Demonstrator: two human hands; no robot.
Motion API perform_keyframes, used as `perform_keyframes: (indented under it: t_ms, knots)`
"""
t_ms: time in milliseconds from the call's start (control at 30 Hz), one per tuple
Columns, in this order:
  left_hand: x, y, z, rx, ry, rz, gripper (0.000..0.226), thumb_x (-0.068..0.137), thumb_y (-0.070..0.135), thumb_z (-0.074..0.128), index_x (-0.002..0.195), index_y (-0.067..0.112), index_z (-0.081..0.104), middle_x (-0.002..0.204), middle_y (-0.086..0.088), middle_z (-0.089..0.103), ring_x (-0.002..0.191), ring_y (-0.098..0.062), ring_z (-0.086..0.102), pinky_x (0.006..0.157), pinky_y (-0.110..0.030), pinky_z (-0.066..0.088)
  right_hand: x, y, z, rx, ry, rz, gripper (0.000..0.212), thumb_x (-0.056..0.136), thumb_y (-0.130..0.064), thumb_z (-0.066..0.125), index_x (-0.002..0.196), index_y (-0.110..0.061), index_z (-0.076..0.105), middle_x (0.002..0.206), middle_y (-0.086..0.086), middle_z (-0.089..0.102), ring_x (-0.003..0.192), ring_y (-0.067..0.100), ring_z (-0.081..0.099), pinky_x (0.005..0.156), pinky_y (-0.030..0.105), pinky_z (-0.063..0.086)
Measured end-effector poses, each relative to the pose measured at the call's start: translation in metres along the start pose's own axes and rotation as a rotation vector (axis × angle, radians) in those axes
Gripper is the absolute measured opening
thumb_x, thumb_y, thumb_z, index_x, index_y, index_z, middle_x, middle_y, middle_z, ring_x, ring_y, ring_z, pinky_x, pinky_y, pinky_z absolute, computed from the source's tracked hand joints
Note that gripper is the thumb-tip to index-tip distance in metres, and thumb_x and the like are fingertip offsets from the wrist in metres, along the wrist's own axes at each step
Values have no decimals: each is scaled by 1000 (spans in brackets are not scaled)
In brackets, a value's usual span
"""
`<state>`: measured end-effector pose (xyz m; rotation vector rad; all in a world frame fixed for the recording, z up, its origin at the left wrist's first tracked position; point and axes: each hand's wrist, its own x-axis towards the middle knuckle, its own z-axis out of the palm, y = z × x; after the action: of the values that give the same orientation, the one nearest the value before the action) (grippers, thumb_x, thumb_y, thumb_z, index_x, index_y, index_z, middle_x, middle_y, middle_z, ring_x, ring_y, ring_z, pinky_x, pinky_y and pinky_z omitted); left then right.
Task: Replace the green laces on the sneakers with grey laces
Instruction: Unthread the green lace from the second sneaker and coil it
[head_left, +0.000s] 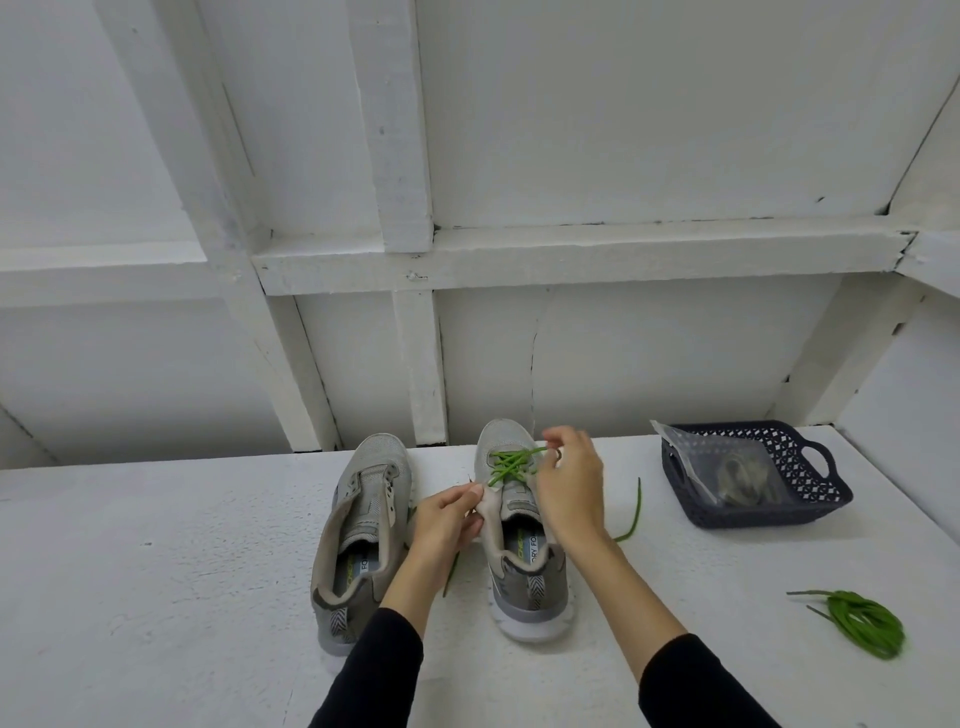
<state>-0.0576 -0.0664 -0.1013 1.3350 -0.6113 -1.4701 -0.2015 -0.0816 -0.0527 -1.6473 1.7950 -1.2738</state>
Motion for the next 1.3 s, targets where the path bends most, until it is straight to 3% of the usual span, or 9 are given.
perform_keyframes:
  t_ms: [167,400,600,700,767,867,1067,1167,1300]
  knots:
    - [-2,1,3,10,-7,11,14,94,10,62,103,6,71,90,-5,71,77,-12,61,63,-15,50,-4,-1,13,-290,-373,-269,34,94,-3,43,121,-15,59,119,0,62,105,21,57,83,33,49]
    - [-3,1,3,21,12,17,16,94,10,62,105,5,71,89,-4,71,75,-11,60,59,-12,50,-2,-4,9,-568,-471,-302,9,94,-14,54,96,-10,61,102,7,59,91,28,60,67,31,39]
    - [-3,1,6,35,49,35,17,95,7,59,108,3,69,79,5,69,65,-4,59,59,-12,49,0,-3,6,92,-395,51,21,99,-16,48,80,-14,57,83,0,63,82,19,59,70,22,45]
    - [-3,0,5,55,61,53,24,95,7,60,117,2,67,85,5,68,73,-5,59,58,-10,50,3,-9,-5,707,-378,348,24,104,-16,40,83,-11,50,90,10,71,91,24,69,85,37,55]
    - [-3,0,6,60,66,67,29,94,7,61,124,4,63,91,4,66,77,-6,58,58,-9,51,8,-10,-16,899,-305,430,25,105,-15,37,83,-9,47,71,6,62,66,20,67,72,37,56]
    - [-4,2,7,61,53,71,33,95,8,60,128,9,59,93,5,64,78,-5,57,59,-10,51,16,0,-25,700,-159,401,27,103,-19,43,78,-11,48,63,2,47,45,10,40,52,28,42]
    - [-5,3,7,98,39,77,31,96,10,59,127,9,62,101,-2,66,80,-5,59,61,-10,51,7,21,-33,-208,-87,216,27,98,-26,43,77,-13,51,65,1,56,57,15,46,51,29,30]
    - [-6,4,7,102,36,84,31,96,9,59,127,10,61,111,-5,66,83,-6,61,62,-11,52,3,32,-22,-182,-224,279,15,94,-19,47,84,-10,52,84,5,59,76,23,53,62,32,39]
    - [-7,5,6,105,45,93,30,94,9,61,124,8,64,112,-7,68,80,-7,61,60,-11,52,3,16,-15,-158,-121,213,7,92,-11,44,91,-16,48,89,2,58,86,22,52,81,36,34]
